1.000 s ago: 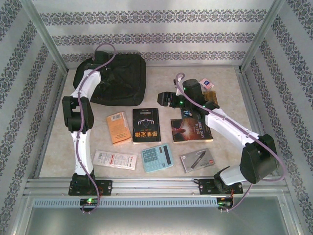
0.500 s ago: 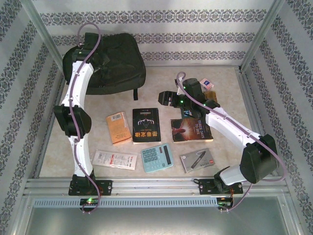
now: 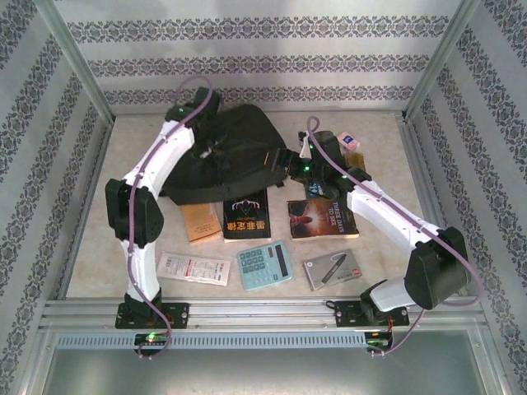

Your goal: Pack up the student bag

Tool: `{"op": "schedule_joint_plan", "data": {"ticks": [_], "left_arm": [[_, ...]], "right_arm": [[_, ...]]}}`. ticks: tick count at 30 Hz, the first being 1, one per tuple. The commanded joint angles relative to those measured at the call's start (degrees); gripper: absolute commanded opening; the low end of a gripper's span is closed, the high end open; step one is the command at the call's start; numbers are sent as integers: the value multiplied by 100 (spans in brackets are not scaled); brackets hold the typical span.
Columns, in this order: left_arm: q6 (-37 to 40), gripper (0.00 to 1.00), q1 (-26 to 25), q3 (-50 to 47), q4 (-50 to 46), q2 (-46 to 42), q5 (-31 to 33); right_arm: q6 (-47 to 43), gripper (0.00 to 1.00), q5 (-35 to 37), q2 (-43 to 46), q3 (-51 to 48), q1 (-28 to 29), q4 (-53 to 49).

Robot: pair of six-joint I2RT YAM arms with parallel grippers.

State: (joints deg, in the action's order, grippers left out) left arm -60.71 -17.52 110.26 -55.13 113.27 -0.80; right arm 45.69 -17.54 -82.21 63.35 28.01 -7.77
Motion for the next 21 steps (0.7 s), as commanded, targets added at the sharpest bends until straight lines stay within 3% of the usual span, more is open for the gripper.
{"op": "schedule_joint_plan", "data": {"ticks": [1, 7, 15, 21], "left_arm": [[-1001, 0, -130, -1012, 1434, -751, -218], [-1999, 0, -401, -2211, 2436, -1141, -290], [-2475, 0, -438, -2196, 2588, -1282, -172], [-2483, 0, -634, -1965, 2385, -1308, -73]], "right_arm": [[1092, 79, -156, 26, -281, 55, 425], [2619, 78, -306, 8, -772, 88, 1126], [3120, 76, 267, 519, -1122, 348, 864], [3869, 74, 375, 182, -1261, 740, 1120]]}}
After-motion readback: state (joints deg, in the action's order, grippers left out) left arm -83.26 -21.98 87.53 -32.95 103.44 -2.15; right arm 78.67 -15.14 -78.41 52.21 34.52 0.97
